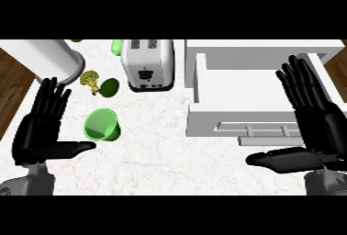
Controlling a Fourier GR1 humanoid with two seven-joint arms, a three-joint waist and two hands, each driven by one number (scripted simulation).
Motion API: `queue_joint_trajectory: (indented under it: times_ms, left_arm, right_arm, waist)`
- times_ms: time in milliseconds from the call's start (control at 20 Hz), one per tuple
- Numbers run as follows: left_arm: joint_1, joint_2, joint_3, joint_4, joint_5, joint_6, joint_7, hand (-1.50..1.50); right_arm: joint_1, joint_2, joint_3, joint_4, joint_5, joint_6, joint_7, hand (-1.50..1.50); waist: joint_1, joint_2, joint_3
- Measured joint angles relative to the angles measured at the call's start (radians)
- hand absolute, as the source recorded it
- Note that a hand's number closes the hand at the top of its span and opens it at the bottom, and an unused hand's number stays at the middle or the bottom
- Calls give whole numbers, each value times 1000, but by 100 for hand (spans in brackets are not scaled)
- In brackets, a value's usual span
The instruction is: Pick up the cup, place it into the drawer and close the drawer
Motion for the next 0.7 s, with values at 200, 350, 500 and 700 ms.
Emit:
queue_joint_trajectory:
  times_ms: [200,350,500,700]
  left_arm:
    - [-9,17,24,137,-20,-23,-77,-150]
    - [-12,13,31,225,-47,-17,-140,-150]
    - [-29,11,37,335,-76,-9,-210,-150]
    - [-57,41,66,503,-82,-45,-306,-150]
  right_arm:
    - [-17,-12,-29,31,-22,29,-23,-150]
    - [-34,-9,-26,22,-8,20,-2,-150]
    - [-50,-25,-51,20,-23,31,16,-150]
    - [-71,-40,-78,26,-40,43,27,-150]
  waist:
    - [-1,0,0]
    - [-1,0,0]
    - [-2,0,0]
    - [-3,0,0]
